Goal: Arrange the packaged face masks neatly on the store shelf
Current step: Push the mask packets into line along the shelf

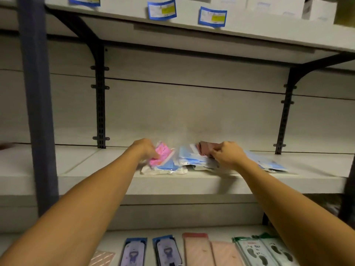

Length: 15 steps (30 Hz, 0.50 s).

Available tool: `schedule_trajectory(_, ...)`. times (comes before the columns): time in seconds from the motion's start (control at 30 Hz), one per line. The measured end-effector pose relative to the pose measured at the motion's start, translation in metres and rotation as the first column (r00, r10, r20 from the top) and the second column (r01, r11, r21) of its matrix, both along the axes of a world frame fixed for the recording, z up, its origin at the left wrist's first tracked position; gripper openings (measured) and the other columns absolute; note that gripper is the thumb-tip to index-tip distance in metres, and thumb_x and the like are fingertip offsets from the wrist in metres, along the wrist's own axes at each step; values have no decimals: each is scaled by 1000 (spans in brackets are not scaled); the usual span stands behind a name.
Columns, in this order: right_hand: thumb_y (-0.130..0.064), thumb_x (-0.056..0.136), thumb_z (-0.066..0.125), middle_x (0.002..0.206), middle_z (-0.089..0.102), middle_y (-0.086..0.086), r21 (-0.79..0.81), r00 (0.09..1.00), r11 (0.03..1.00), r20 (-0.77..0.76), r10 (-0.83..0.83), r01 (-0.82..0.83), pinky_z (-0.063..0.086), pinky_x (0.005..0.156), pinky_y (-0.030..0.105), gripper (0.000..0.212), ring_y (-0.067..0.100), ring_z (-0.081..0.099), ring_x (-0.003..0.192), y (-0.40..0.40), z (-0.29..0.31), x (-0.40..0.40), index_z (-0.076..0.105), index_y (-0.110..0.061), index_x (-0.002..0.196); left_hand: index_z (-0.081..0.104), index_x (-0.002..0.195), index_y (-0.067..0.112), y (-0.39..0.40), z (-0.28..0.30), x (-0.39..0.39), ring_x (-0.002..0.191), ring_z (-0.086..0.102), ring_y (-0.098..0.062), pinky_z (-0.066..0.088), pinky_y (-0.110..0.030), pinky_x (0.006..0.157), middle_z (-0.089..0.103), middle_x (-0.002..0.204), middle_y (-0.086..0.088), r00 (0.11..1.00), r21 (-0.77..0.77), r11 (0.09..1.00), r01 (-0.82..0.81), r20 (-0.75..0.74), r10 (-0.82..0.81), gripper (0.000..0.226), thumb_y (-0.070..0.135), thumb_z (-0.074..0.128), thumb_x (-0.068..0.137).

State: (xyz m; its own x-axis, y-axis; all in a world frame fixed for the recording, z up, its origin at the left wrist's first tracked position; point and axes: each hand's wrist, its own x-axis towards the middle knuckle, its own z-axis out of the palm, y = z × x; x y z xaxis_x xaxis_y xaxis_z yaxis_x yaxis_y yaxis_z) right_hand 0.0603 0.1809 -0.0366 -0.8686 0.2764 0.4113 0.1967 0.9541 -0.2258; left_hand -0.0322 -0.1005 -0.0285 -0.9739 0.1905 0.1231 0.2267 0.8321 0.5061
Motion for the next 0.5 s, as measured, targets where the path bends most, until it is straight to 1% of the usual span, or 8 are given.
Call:
schedule_trajectory(0.07, -39, 93, 51, 82, 70, 12, -52, 999, 998, -39, 32, -34, 48, 63, 33, 35, 31, 60, 74, -4, 1, 1, 71, -12, 87, 65, 123, 17, -1, 0, 8, 106, 63, -25, 52, -32, 90, 67, 122, -7, 998, 97, 994, -51, -25, 53, 49, 30, 84, 80)
schedule_trajectory(0.13, -28, 92, 58, 77, 67, 10, -79, 999, 996, -39, 38, -41, 41, 56, 29, 21, 29, 57, 69, -8, 3, 1, 68, -15, 79, 55, 137, 22, -3, -1, 14, 107, 62, -25, 50, -30, 85, 61, 132, -8, 996, 212, 974, -83, -24, 90, 66, 24, 86, 78)
schedule_trajectory(0.2, -22, 87, 64, 78, 67, 11, -127, 1000, 992, -17, 13, -15, 39, 54, 28, 12, 28, 58, 69, -11, 4, 0, 64, -15, 77, 46, 145, 23, -6, -4, 19, 109, 61, -26, 50, -32, 87, 58, 136, -10, 994, 281, 955, -99, -20, 109, 81, 20, 87, 76)
schedule_trajectory(0.23, -23, 86, 66, 82, 68, 11, -150, 1000, 989, -4, -12, 12, 43, 57, 28, 11, 29, 60, 73, -13, 4, -1, 62, -15, 79, 43, 147, 22, -9, -5, 22, 110, 61, -27, 51, -33, 89, 57, 137, -10, 993, 310, 944, -109, -10, 118, 84, 19, 87, 76)
schedule_trajectory(0.3, -28, 84, 69, 81, 65, 10, -209, 998, 976, 36, -57, 63, 50, 66, 30, 18, 29, 63, 78, -16, 4, 0, 59, -14, 81, 45, 144, 15, -13, -5, 27, 112, 61, -28, 51, -36, 88, 58, 134, -11, 989, 399, 905, -145, 31, 145, 75, 21, 84, 80)
schedule_trajectory(0.4, -34, 80, 72, 74, 58, 7, -314, 992, 942, 79, -97, 117, 47, 65, 28, 27, 26, 61, 73, -18, 9, 0, 65, -11, 92, 66, 109, 6, -21, -3, 37, 100, 66, -28, 55, -36, 87, 71, 111, -13, 979, 484, 853, -196, 41, 201, 32, 29, 71, 87)
schedule_trajectory(0.43, -34, 79, 73, 75, 57, 7, -311, 991, 943, 96, -95, 120, 46, 66, 28, 31, 27, 62, 76, -19, 12, 2, 66, -9, 97, 68, 102, 7, -24, -2, 41, 97, 67, -28, 54, -35, 83, 72, 106, -14, 974, 473, 855, -211, 25, 226, 26, 29, 66, 88)
schedule_trajectory(0.5, -27, 82, 76, 85, 60, 10, -368, 985, 927, 171, -6, 70, 51, 80, 32, 27, 31, 62, 90, -26, 20, 12, 63, -5, 93, 66, 114, 7, -28, -1, 46, 103, 66, -30, 53, -36, 85, 69, 114, -16, 962, 441, 865, -241, -9, 273, 29, 20, 61, 89)
